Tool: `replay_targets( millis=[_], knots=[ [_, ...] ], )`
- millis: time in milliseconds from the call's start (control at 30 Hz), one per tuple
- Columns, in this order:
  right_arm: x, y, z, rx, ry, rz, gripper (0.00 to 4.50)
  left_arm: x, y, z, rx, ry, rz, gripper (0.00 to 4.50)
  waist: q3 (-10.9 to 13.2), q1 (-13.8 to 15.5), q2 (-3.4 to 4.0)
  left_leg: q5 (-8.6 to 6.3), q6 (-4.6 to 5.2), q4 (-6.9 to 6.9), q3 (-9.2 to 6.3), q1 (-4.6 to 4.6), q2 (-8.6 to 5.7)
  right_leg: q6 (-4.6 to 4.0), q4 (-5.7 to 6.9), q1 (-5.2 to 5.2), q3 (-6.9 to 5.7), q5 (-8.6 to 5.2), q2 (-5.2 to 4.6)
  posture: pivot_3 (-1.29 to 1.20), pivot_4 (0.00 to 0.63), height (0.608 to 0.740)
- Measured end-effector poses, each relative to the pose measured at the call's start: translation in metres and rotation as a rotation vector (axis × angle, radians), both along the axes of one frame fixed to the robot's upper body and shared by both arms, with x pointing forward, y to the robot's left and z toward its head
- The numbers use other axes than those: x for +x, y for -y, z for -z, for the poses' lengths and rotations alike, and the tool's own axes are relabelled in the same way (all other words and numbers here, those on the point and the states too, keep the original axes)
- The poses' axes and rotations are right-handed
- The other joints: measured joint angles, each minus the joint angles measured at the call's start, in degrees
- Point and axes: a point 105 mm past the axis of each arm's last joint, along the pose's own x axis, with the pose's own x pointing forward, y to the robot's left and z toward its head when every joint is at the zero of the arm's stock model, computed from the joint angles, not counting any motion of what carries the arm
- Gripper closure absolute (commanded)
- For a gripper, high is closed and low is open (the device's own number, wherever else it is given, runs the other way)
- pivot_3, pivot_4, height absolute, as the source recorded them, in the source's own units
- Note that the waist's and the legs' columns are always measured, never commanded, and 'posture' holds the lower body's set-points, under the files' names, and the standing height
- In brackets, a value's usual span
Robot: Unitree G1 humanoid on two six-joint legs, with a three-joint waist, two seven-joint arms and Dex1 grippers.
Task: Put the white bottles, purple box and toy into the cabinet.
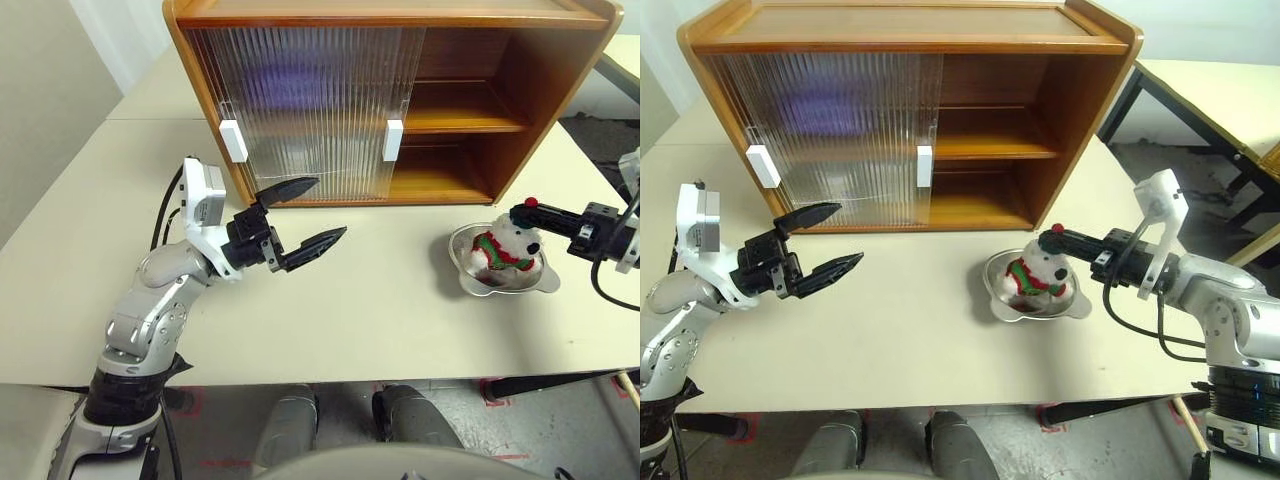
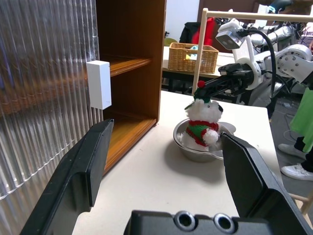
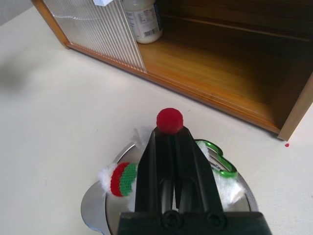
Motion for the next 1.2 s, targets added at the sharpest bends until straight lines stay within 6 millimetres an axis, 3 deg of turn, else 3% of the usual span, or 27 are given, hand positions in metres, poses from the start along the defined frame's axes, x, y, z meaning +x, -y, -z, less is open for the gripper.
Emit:
replay_targets(
  millis=[233,433,700,800,1200],
  knots=[
    [0.004,-0.002,-0.01,0.039,0.009,-0.007,4.45,0.001,0.0,-0.002,0.001,0.011,-0.003,0.0,0.0,0.0,0.01,0.0,0.0,0.04,0.02,0.05,0.0,0.03,0.0,0.05,-0.02,0.0,0.02,-0.04,0.086,0.74],
    [0.009,-0.005,-0.069,0.184,0.116,-0.05,4.45,0.002,-0.001,-0.002,0.003,0.012,-0.006,0.0,0.0,-0.1,0.04,0.01,0.02,0.05,0.1,0.08,-0.02,0.04,0.0,0.09,-0.09,0.04,0.07,-0.04,0.079,0.74],
    [0.029,-0.021,-0.115,0.29,0.268,-0.049,4.45,0.004,-0.002,-0.002,0.015,0.019,-0.01,0.0,0.0,-0.1,0.09,0.03,0.07,0.06,0.03,0.11,0.01,-0.06,0.0,0.07,-0.08,0.16,0.06,-0.03,0.078,0.74],
    [0.041,-0.025,-0.125,0.296,0.351,-0.014,4.45,0.004,-0.002,-0.002,0.016,0.024,-0.01,0.0,0.0,-0.1,0.1,0.03,0.09,0.06,-0.18,0.1,0.03,-0.06,0.0,0.05,-0.05,0.19,-0.01,-0.03,0.078,0.74],
    [0.069,-0.04,-0.136,0.392,0.527,0.091,4.45,0.004,-0.002,-0.001,0.014,0.02,-0.017,0.0,-0.1,0.0,0.13,0.03,0.09,0.04,-0.55,0.08,0.11,0.06,0.0,0.01,-0.05,0.31,-0.06,-0.02,0.079,0.74]
  ],
)
